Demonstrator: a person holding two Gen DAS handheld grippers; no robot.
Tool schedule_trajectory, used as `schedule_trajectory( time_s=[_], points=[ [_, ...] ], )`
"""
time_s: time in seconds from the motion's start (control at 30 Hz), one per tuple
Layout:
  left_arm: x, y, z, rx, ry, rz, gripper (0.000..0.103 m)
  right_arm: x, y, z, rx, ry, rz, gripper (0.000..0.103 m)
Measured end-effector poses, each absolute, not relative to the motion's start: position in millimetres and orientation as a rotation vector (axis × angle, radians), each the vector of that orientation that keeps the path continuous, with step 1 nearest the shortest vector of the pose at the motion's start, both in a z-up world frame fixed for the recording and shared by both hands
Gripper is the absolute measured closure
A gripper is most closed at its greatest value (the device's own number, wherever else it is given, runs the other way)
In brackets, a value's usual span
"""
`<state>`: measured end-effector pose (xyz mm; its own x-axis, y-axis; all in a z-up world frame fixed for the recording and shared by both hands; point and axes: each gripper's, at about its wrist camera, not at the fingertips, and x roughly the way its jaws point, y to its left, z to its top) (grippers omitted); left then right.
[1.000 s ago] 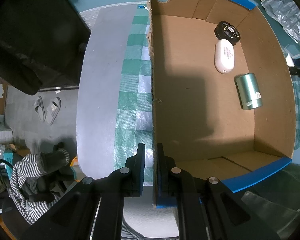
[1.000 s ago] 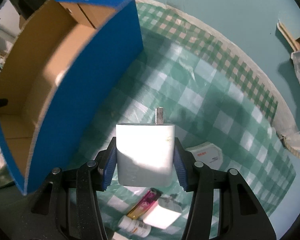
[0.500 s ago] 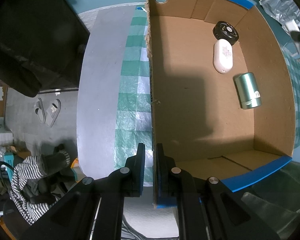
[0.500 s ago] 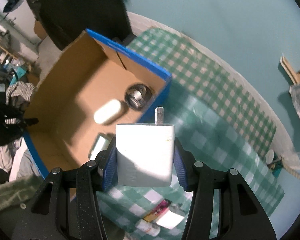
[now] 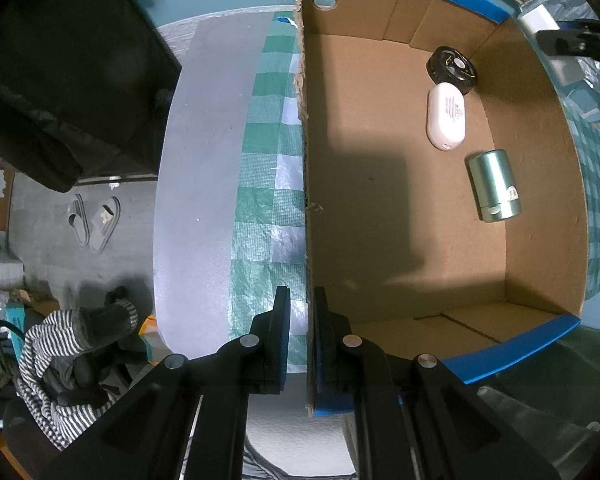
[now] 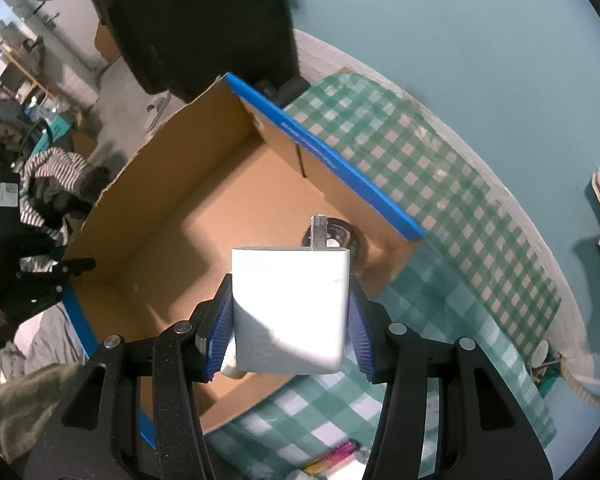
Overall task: Organize rigid objects
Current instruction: 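Carry the white charger with the right gripper into the box and release, then move the right gripper to the white octagonal PISEN device and grasp it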
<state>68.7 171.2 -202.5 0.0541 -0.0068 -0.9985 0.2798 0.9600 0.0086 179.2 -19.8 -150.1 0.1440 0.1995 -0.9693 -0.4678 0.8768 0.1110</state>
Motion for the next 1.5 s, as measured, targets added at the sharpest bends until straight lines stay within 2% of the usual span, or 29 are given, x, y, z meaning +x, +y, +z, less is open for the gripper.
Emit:
schedule_trajectory(
  time_s=[0.6,0.97,1.07,1.17,1.5],
  points=[
    [72,178,-201,0.207,1.507,-0.217,0.094,174,-5,-201,-0.316,1.432,0.49,0.052],
    [74,181,-201,0.202,1.51,-0.213,0.094,172,-17,-190,-0.269,1.418,0.472,0.051],
    [74,180,-201,0.203,1.51,-0.214,0.094,170,-20,-184,-0.26,1.413,0.463,0.045],
    [74,180,-201,0.204,1.51,-0.214,0.094,168,-23,-177,-0.242,1.402,0.46,0.043],
    [74,180,-202,0.201,1.509,-0.215,0.094,161,-46,-147,-0.17,1.36,0.404,0.043]
  ],
)
